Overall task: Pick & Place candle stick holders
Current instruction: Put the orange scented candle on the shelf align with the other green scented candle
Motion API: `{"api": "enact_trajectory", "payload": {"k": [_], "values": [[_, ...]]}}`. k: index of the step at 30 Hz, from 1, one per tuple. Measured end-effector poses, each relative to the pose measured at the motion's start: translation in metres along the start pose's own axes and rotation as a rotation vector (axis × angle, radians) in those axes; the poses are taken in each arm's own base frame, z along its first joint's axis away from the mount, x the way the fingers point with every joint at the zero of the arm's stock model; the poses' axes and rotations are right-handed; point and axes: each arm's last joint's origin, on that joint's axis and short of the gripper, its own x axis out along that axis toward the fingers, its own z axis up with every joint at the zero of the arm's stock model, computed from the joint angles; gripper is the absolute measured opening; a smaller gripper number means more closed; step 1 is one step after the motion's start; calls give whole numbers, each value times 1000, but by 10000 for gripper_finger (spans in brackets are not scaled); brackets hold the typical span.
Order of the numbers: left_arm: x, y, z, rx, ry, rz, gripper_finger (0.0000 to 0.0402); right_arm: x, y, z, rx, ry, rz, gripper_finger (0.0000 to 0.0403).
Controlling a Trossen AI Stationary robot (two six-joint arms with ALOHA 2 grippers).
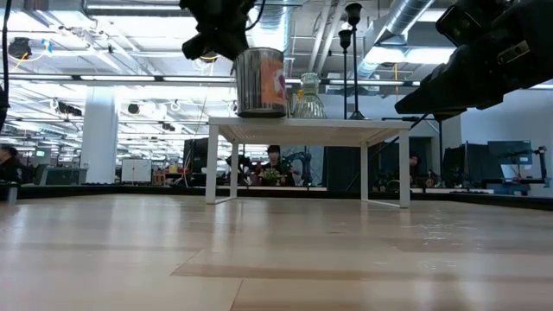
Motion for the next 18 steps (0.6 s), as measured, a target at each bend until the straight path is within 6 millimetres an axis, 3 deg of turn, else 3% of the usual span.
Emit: {"api": "enact_trajectory", "payload": {"k": [10, 18], "values": [[7, 31, 13, -36, -9, 51, 2, 0, 0, -2, -9, 15, -3, 0], [9, 39, 16, -52, -17, 73, 2, 0, 0, -2, -10, 16, -4, 0]]}}
